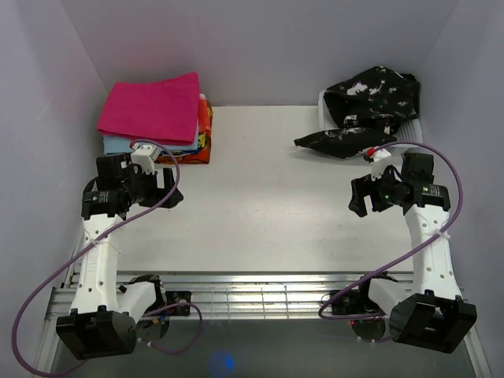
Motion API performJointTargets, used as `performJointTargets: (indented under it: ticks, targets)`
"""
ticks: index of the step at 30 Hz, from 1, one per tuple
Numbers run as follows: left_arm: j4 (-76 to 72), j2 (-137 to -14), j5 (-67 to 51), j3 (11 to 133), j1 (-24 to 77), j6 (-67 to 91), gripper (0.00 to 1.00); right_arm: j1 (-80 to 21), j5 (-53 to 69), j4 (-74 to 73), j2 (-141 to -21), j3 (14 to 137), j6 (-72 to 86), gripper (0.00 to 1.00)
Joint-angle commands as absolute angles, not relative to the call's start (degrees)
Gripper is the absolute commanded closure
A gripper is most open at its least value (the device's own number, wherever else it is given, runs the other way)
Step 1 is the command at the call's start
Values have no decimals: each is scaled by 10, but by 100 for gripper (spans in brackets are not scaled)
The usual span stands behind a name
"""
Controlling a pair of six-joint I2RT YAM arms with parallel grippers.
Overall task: Fold and stack the trousers
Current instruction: Grab the trousers from the pile
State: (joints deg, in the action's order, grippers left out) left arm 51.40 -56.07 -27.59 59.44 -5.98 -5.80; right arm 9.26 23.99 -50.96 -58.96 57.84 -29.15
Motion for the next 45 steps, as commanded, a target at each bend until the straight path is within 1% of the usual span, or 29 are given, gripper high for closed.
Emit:
performJointTargets:
  ticks: [1, 5, 8, 9, 10, 12, 13, 20, 21, 23, 30, 33, 35, 38, 44, 45]
  targets:
    - [520, -558, -294, 616, -61, -74, 2, 91, 254, -510, -588, 595, -286, 10]
    - [527, -584, -297, 646, -60, -69, 2, 91, 243, -483, -628, 641, -253, 10]
    - [526, -606, -319, 678, -60, -62, 2, 91, 209, -451, -692, 727, -218, 10]
    - [525, -611, -325, 693, -61, -58, 2, 91, 200, -436, -732, 752, -196, 10]
    - [523, -621, -330, 700, -60, -55, 2, 91, 182, -427, -751, 806, -186, 10]
    - [512, -629, -337, 712, -60, -41, 2, 91, 161, -410, -813, 860, -149, 10]
    - [507, -636, -339, 719, -60, -38, 2, 91, 144, -390, -832, 907, -138, 10]
    - [463, -650, -364, 710, -60, -6, 2, 91, 62, -288, -1003, 1068, -42, 10]
    - [461, -651, -366, 708, -60, -6, 2, 91, 58, -277, -1038, 1082, -39, 10]
    - [459, -655, -366, 703, -60, 12, 2, 91, 57, -243, -1070, 1108, -30, 10]
    - [444, -646, -352, 667, -60, 18, 2, 91, 44, -121, -1203, 1134, -4, 10]
    - [442, -646, -345, 652, -60, 14, 2, 84, 22, -106, -1262, 1164, -4, 10]
    - [442, -648, -338, 649, -60, 13, 2, 79, -31, -92, -1296, 1175, -4, 10]
    - [439, -650, -325, 638, -60, 10, 2, 74, -76, -74, -1342, 1187, -19, 10]
    - [422, -651, -323, 607, -60, 15, 2, 75, -91, -61, -1409, 1207, -48, 10]
    - [420, -654, -322, 606, -61, 18, 2, 75, -77, -62, -1414, 1208, -49, 7]
